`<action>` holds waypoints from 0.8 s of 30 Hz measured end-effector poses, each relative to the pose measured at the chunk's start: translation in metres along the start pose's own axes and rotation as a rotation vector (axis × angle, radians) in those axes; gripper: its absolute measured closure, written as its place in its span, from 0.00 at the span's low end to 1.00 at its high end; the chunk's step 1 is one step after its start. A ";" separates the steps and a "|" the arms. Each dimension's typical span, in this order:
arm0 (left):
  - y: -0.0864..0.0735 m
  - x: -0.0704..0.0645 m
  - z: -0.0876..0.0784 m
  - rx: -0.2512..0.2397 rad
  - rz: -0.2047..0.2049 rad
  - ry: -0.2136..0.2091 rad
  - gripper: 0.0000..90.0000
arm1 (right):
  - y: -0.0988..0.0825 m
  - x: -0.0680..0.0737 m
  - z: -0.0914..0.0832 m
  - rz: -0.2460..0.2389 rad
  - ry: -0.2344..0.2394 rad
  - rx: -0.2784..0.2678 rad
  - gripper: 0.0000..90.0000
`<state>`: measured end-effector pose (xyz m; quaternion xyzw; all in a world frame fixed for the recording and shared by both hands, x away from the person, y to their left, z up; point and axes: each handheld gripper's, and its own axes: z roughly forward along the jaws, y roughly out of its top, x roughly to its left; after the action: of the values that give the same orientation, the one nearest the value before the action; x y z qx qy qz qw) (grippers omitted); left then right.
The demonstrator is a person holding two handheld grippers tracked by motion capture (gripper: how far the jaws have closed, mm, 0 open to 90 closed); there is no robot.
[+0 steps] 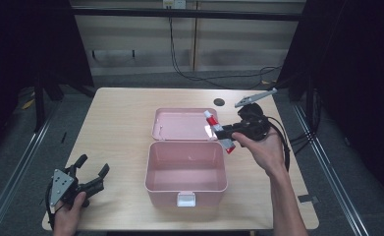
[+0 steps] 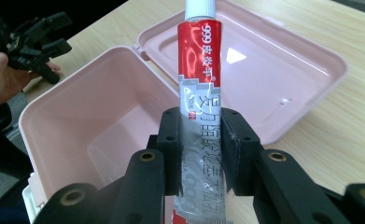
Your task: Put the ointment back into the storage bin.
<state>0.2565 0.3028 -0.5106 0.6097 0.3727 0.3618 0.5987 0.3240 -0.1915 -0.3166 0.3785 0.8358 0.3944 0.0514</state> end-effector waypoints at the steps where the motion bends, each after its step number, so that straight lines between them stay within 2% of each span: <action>1: 0.000 0.000 0.000 0.000 -0.001 0.000 0.17 | 0.002 0.002 0.003 -0.010 0.003 0.005 0.79; 6: 0.000 0.000 0.000 -0.002 -0.002 -0.001 0.17 | 0.011 0.010 0.019 -0.048 0.031 0.035 0.79; 24: 0.000 0.000 0.000 -0.001 -0.002 -0.001 0.18 | 0.036 0.037 0.051 -0.176 0.094 0.130 0.79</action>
<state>0.2564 0.3028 -0.5107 0.6091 0.3728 0.3611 0.5997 0.3393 -0.1205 -0.3188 0.2872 0.8910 0.3508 0.0219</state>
